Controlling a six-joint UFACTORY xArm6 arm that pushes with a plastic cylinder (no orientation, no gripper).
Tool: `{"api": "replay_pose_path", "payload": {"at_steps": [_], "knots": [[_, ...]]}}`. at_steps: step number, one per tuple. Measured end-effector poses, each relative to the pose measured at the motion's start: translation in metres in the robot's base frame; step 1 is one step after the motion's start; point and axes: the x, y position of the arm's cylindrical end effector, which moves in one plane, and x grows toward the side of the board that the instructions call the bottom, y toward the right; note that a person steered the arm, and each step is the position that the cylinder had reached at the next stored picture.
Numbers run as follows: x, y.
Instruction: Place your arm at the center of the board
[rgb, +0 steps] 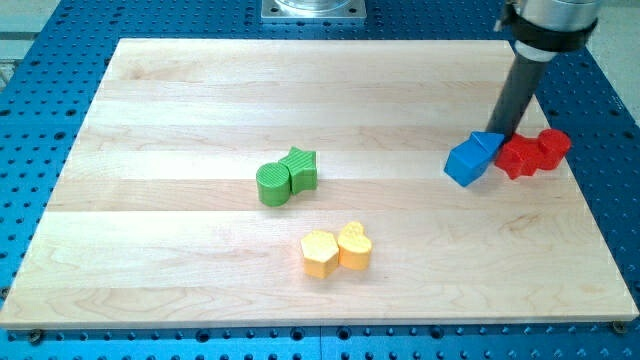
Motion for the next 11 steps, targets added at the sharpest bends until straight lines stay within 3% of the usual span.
{"api": "replay_pose_path", "payload": {"at_steps": [2,3,6,7,9,11], "knots": [[-0.009,0.001],[-0.037,0.001],[-0.04,-0.082],[-0.012,-0.165],[-0.003,-0.175],[-0.024,-0.182]]}}
